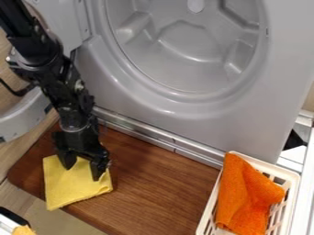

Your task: Move the yellow cloth to the left side of the table

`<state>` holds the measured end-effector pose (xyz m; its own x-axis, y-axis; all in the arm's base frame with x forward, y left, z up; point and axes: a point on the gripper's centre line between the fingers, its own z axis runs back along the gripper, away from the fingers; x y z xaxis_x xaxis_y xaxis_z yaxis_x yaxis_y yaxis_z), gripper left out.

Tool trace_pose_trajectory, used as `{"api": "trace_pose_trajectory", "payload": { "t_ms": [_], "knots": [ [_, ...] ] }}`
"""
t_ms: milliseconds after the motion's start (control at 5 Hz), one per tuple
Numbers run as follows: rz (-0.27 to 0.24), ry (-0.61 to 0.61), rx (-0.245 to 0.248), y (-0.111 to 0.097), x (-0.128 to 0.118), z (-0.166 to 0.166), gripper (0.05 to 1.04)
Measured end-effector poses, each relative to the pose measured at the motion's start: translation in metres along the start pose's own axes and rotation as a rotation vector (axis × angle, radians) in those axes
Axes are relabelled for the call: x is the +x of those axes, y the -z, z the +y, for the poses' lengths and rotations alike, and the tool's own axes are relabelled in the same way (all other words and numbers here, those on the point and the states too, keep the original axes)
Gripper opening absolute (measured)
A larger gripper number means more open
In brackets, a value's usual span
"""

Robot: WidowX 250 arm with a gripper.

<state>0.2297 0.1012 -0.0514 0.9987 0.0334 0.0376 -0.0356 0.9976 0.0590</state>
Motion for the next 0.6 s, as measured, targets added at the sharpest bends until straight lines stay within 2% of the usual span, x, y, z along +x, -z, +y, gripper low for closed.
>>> {"api": "trace_pose_trajectory", "payload": {
  "t_ms": [200,400,600],
  "knots": [
    [-0.036,-0.001,-0.003,-0.015,-0.004,-0.006,0.999],
    [-0.101,0.020,-0.011,-0.044,-0.011,-0.012,0.999],
    [-0.158,0.043,-0.031,-0.064,-0.023,-0.018,0.999]
  ]
}}
